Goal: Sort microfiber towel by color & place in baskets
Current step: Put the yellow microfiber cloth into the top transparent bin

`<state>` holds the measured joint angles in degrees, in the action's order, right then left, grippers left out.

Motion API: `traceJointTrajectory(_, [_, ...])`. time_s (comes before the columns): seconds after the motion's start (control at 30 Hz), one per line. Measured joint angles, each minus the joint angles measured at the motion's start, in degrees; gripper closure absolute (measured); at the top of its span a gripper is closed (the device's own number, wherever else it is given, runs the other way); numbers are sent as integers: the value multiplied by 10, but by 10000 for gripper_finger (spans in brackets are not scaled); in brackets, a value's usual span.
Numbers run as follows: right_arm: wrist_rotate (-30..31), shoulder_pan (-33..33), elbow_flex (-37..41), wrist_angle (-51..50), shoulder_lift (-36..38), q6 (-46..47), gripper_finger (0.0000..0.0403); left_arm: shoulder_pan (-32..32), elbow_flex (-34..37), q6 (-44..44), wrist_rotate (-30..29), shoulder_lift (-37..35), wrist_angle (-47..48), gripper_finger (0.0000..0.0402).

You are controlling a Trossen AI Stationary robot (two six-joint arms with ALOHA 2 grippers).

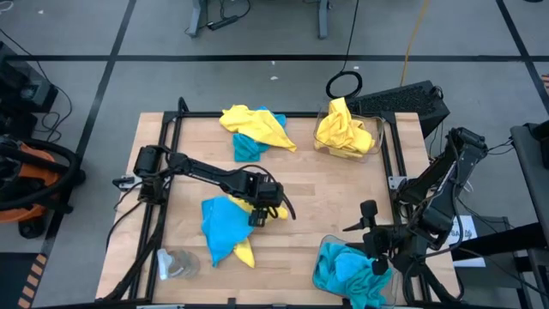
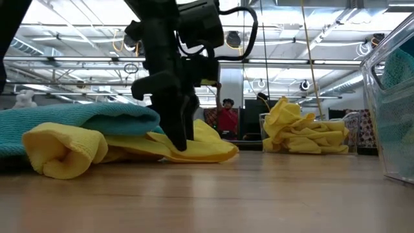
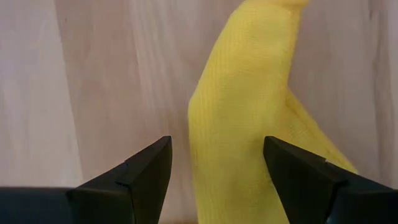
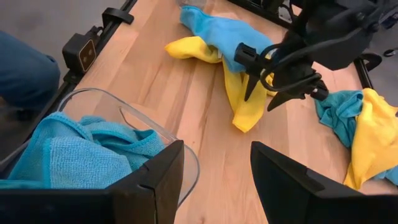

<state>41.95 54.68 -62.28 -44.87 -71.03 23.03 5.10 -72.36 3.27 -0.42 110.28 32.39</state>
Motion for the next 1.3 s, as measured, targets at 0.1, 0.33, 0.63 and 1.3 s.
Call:
traceJointTrajectory(0.1, [2, 0, 0, 0, 0, 0, 225, 0, 6, 0, 3, 0, -21, 150])
traceJointTrajectory(0.33, [16, -3, 0, 2, 0, 2, 225, 2, 6, 25, 28, 0, -23, 264])
traceJointTrajectory(0.63, [16, -3, 0, 15, -1, 2, 225, 2, 4, 35, 39, 1, -19, 390])
traceJointTrajectory(1.3, [17, -74, 1, 14, -48, 46, 225, 57, -189, 35, -119, -116, 155, 399])
